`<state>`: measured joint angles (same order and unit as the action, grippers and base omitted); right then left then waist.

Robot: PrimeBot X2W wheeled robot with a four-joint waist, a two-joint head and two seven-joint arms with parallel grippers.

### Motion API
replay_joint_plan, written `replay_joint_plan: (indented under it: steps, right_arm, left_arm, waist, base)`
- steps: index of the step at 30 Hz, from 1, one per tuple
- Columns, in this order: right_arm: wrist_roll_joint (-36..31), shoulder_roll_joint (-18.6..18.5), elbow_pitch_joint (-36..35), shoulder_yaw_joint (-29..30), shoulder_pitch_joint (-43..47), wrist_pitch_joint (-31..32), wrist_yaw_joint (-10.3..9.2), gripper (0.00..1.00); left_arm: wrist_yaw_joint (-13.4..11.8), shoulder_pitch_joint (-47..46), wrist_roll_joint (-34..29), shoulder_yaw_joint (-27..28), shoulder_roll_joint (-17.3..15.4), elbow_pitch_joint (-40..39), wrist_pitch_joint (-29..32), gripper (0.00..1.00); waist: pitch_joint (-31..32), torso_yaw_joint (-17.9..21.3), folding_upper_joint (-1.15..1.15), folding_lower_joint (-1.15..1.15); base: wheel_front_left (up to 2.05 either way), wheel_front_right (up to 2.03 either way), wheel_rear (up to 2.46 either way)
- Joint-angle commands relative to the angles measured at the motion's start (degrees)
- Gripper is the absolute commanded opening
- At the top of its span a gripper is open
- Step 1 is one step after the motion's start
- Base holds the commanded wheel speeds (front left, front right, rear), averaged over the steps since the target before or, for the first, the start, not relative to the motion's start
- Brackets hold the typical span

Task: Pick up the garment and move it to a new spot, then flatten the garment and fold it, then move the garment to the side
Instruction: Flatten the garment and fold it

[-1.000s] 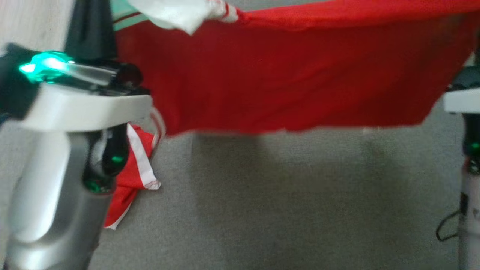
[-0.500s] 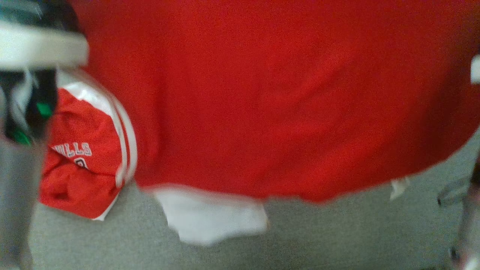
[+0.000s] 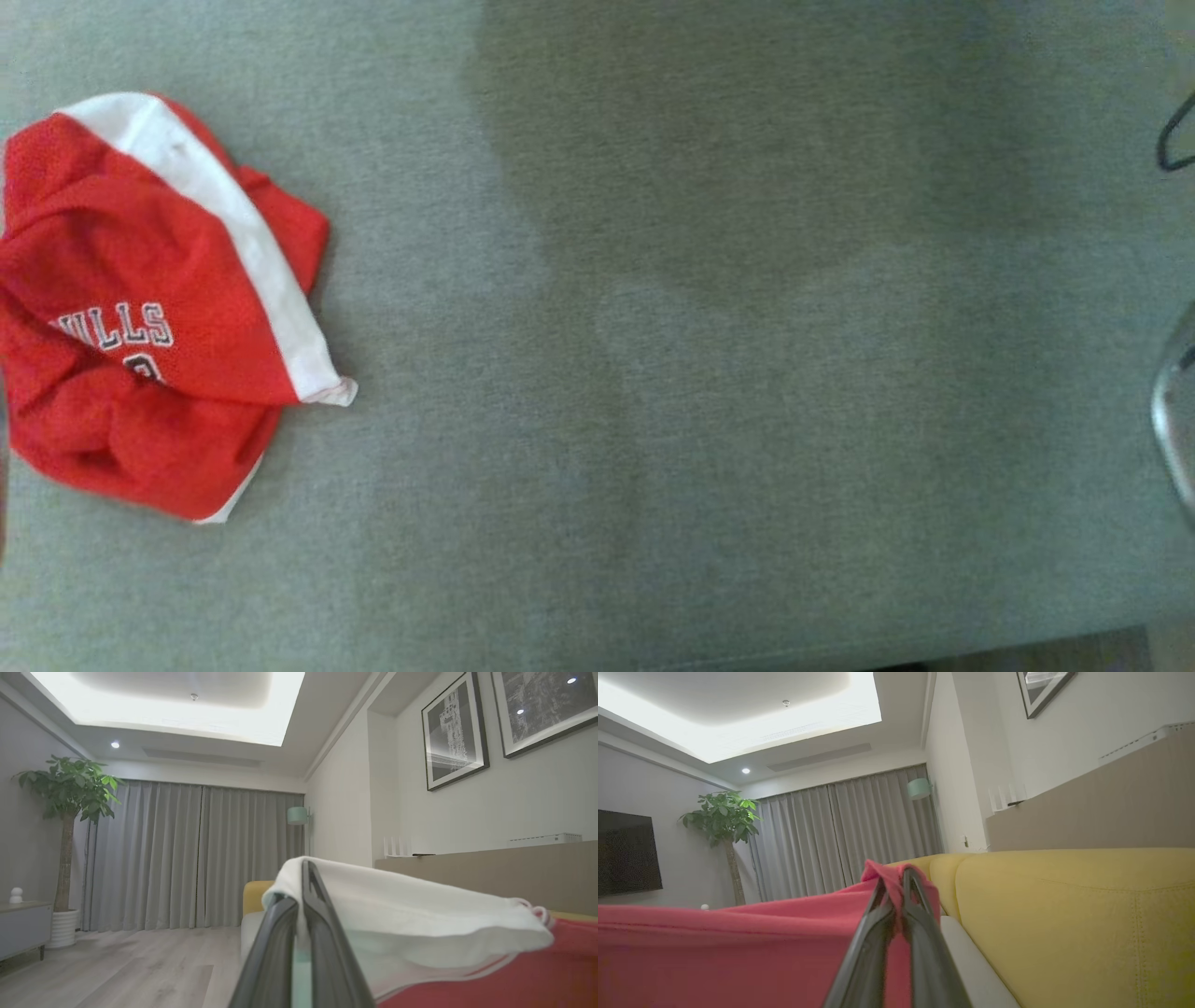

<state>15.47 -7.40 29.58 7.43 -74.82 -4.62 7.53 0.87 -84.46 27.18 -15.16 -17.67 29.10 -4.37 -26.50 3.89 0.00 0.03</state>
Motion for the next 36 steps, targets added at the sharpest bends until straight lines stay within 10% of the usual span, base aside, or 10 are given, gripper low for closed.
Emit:
replay_joint_plan:
  steps: [1,17,36]
  right_arm:
    - [-1.46,-0.9,1.27,-0.17,-2.82,-2.87,-0.04,0.0]
    - [0.0,-7.06,23.51,-12.17,12.06,-4.27,-0.04,0.0]
    - [15.03,-21.94,17.38,-35.78,31.66,13.24,-0.04,0.0]
  left_arm:
    - [0.97,-4.22,-0.89,0.85,-2.53,1.22,-2.02,0.0]
    - [6.46,18.57,-1.12,-13.63,0.2,13.09,-6.79,0.0]
    - [6.48,43.89,6.57,-27.39,-10.41,-5.03,4.07,0.0]
  waist:
    - [-0.43,-0.74,0.0,-0.03]
    - [2.4,-2.56,0.0,-0.03]
    - [15.25,-3.41,0.0,-0.03]
  base:
    - [0.0,0.0,0.0]
    - [0.0,0.0,0.0]
    - [0.0,0.0,0.0]
